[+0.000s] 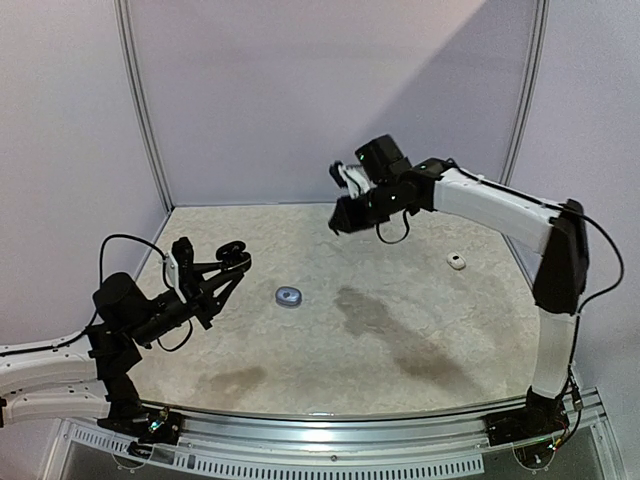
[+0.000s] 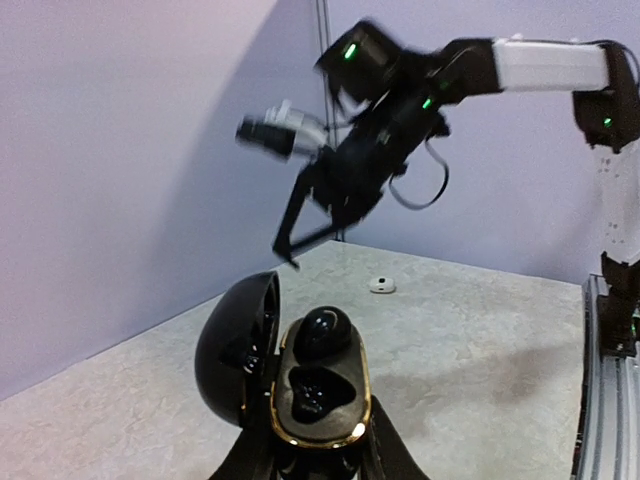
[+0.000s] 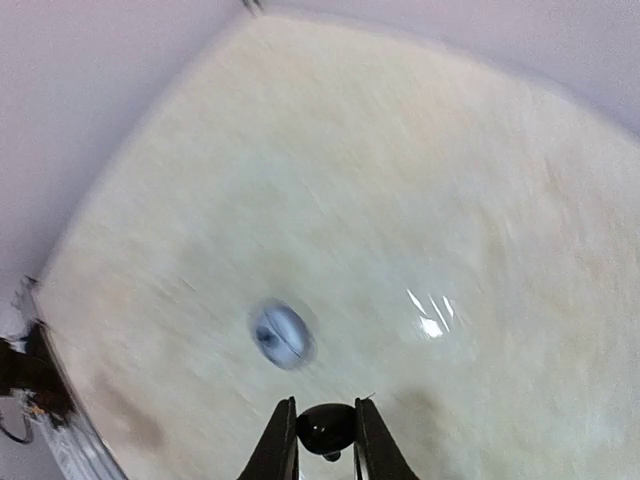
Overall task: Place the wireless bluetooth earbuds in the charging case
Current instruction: Pick up the left earbud from the center of the board, then insert the left earbud into the left side groove of the charging case.
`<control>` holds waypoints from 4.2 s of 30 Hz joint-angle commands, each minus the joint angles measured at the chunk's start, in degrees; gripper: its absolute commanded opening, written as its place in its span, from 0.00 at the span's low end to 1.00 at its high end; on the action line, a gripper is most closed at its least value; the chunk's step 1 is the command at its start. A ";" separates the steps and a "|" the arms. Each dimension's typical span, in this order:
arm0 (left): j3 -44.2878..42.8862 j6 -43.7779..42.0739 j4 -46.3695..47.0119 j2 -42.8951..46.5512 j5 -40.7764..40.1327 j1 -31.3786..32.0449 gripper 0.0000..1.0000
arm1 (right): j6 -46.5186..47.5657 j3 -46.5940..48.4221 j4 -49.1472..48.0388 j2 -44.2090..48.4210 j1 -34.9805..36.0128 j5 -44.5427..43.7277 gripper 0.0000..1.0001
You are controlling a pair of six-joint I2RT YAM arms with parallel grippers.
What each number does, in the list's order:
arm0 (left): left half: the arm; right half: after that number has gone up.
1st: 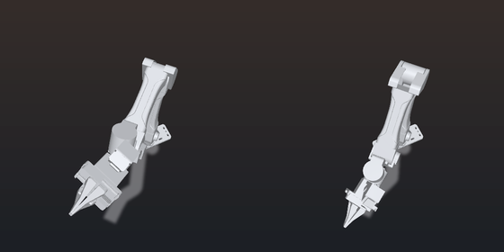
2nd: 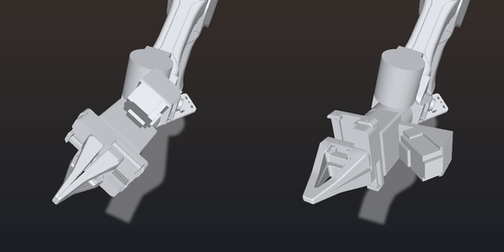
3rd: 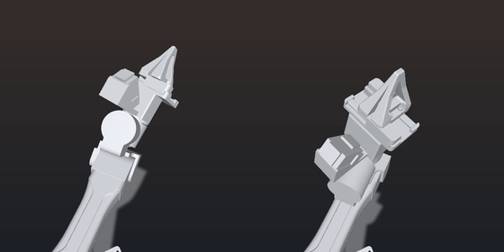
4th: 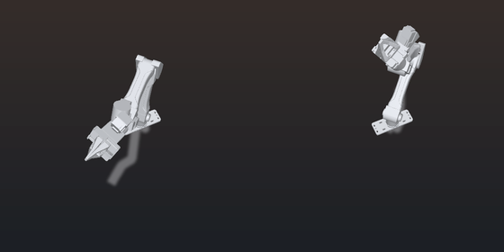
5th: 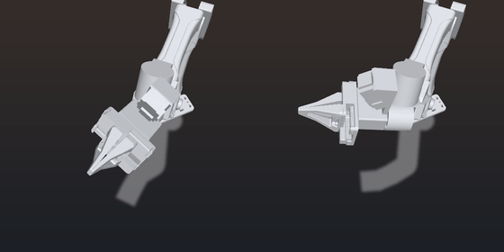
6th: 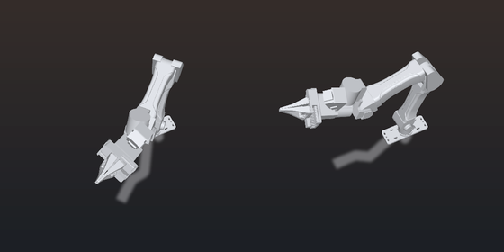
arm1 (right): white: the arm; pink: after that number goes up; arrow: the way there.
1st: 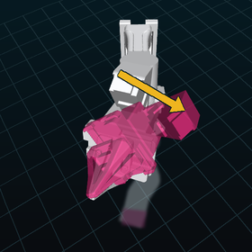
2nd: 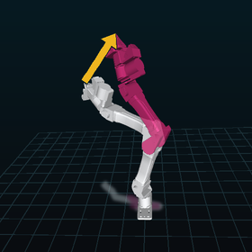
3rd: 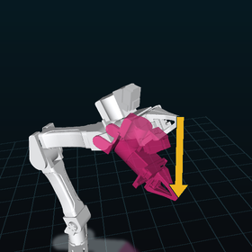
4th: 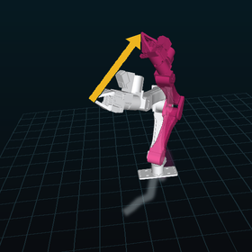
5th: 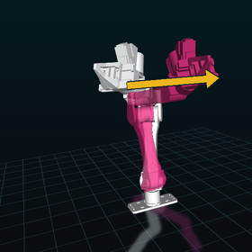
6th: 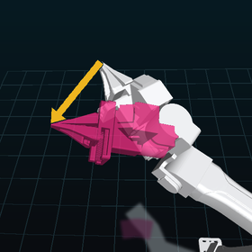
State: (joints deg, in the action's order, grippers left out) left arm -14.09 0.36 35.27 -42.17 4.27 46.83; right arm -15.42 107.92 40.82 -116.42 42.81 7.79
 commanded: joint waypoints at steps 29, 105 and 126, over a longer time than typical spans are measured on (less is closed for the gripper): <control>-7.12 -9.97 8.83 -5.17 -10.46 0.82 0.00 | 4.53 -9.46 -60.55 4.27 21.07 13.15 0.00; -8.41 -1.98 6.04 -4.06 -11.98 0.72 0.00 | 9.85 -2.54 -47.74 -3.61 21.07 -0.85 0.27; -8.32 0.71 5.25 -3.68 -12.17 0.30 0.00 | 12.47 -0.78 -44.29 -4.19 21.06 -4.30 0.40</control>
State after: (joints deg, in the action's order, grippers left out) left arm -20.23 -0.05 36.25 -47.00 -11.25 46.70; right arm -4.12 106.54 -7.55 -118.39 65.39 9.50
